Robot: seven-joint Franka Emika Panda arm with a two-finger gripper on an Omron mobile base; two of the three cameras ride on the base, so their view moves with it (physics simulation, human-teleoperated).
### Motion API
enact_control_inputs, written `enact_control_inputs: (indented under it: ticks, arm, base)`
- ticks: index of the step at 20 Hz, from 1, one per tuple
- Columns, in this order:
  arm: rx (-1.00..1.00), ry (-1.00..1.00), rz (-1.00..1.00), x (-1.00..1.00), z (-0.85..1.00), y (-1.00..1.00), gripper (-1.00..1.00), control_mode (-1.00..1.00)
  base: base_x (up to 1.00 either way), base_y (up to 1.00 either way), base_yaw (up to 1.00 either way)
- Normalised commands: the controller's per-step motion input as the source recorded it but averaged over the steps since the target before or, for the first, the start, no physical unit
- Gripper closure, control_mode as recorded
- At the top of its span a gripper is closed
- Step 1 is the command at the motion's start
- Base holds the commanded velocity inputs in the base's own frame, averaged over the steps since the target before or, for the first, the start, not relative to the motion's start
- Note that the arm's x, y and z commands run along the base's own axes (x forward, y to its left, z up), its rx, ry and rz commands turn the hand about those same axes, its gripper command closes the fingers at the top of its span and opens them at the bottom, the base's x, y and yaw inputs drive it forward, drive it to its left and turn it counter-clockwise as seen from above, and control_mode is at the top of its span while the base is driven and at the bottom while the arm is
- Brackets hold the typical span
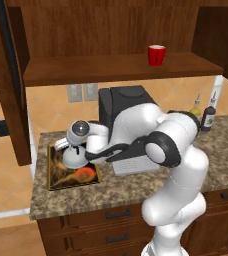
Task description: Pick the kettle from the counter and place it on the tray. Then pick the mug from the cabinet and place it on the tray. Then close the cabinet doors.
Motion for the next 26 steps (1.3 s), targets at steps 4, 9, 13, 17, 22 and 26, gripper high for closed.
enact_control_inputs:
  ticks: [4,9,13,17,22,26]
  arm:
    - [0.02,0.00,-0.02,-0.25,0.69,0.00,-1.00,-1.00]
    - [0.01,0.00,-0.04,-0.66,0.76,-0.02,-1.00,-1.00]
    - [0.00,0.00,-0.04,-0.73,0.86,-0.08,-1.00,-1.00]
    - [0.01,-0.01,-0.05,-0.70,0.88,-0.17,-1.00,-1.00]
    - [0.01,-0.03,-0.07,-0.83,0.79,-0.29,-1.00,-1.00]
    - [0.00,-0.05,-0.08,-0.99,0.65,-0.30,-1.00,-1.00]
  base:
    - [0.00,0.00,0.00]
    - [0.00,0.00,0.00]
    - [0.00,0.00,0.00]
    - [0.00,0.00,0.00]
    - [0.00,0.00,0.00]
    - [0.00,0.00,0.00]
